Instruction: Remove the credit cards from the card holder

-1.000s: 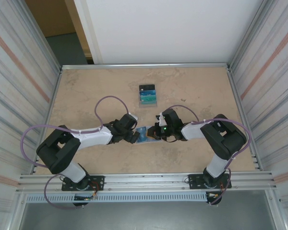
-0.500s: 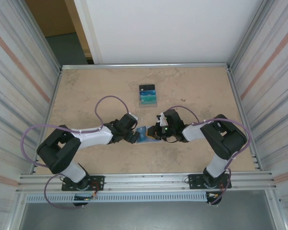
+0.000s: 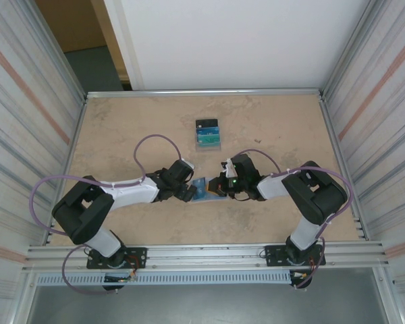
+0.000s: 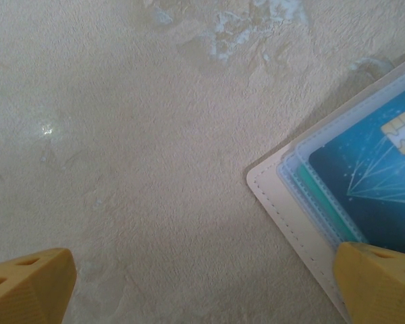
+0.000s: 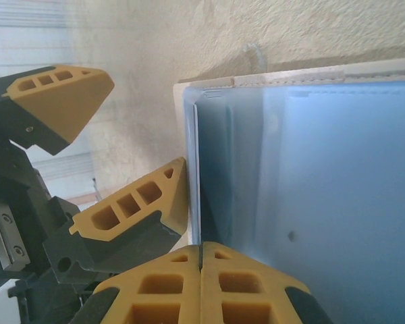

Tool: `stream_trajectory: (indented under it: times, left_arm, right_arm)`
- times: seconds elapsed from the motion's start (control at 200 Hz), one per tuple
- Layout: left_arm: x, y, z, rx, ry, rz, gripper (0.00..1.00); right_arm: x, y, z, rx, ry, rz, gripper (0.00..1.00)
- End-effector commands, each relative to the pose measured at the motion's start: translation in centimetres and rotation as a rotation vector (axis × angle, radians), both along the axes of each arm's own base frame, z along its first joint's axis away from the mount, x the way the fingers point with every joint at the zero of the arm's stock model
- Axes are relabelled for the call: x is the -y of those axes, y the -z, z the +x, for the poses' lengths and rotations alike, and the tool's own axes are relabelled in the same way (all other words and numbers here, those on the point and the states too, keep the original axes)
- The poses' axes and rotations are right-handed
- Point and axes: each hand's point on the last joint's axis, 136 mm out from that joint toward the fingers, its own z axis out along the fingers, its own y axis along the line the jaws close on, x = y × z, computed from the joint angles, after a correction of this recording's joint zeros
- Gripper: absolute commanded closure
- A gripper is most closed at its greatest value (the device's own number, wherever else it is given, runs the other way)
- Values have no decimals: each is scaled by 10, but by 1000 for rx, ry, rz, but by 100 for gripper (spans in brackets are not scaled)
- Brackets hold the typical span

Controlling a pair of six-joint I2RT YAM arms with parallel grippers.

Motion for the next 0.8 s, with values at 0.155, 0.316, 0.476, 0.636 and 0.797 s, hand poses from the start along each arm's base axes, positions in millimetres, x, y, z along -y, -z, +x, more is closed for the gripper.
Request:
stream_trajectory:
  times: [0.155, 0.316, 0.476, 0.636, 0.797]
  left_arm:
    - [-3, 5, -2, -18, -1, 39, 1]
    - [-2, 3, -2, -14, 2, 32, 1]
    - [-1, -3, 1, 6, 4, 35, 1]
    - [5, -15, 6, 30, 12, 7, 1]
    - [15, -34, 12, 65, 19, -51, 1]
  right_arm:
    - [11, 13, -1, -35, 13, -6, 100]
    - [16, 18, -1, -54, 14, -9, 100]
    - [17, 19, 0, -56, 9, -10, 100]
    - [15, 19, 1, -57, 3, -7, 100]
    - [13, 19, 1, -59, -1, -6, 100]
